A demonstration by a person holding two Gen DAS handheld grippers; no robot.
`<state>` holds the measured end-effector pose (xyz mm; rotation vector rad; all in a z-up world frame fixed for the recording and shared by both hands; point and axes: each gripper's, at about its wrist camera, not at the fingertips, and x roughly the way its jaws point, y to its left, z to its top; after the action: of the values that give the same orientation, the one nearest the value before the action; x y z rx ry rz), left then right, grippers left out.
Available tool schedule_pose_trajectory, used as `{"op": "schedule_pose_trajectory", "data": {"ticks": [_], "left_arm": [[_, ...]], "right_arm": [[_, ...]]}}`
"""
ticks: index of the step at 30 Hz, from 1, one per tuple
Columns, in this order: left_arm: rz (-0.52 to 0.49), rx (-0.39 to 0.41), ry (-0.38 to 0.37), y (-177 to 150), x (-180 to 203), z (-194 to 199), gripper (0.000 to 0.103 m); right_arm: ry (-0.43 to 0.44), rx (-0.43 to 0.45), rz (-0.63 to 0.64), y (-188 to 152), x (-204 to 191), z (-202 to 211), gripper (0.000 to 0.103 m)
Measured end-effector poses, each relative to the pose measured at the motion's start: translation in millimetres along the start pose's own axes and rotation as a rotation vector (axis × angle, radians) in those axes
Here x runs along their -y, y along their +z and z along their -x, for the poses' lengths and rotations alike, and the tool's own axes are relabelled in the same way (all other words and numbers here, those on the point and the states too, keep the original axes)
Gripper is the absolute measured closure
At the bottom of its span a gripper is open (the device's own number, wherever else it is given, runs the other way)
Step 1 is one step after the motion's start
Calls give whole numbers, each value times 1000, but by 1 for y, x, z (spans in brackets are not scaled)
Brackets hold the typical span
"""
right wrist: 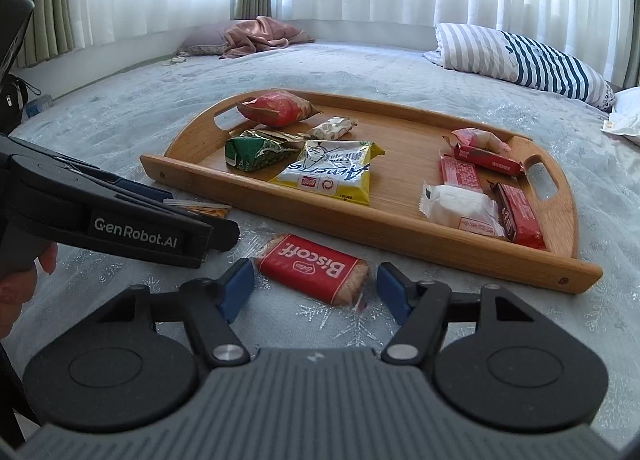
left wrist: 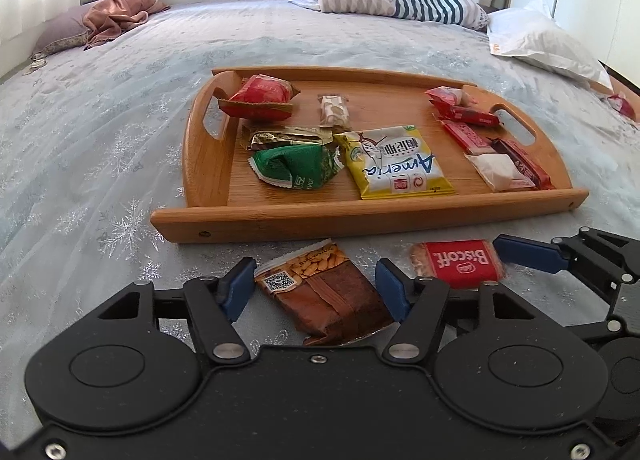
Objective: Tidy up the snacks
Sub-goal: 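Grasp the brown almond bag with the left tool while the right tool grasps the red Biscoff packet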
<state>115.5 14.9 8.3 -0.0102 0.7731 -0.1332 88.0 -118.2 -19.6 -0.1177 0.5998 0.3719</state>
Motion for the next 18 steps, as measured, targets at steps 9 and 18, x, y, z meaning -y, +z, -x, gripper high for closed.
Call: {"op": "schedule_pose_trajectory", "data": {"ticks": [9, 18], "left_arm": [[34, -2, -39, -1, -3, 9, 46], [34, 11, -55, -1, -2, 21, 46]], "right_arm": [[-19, 24, -23, -3, 1, 10, 53], [-29, 38, -25, -4, 3, 21, 75]]}}
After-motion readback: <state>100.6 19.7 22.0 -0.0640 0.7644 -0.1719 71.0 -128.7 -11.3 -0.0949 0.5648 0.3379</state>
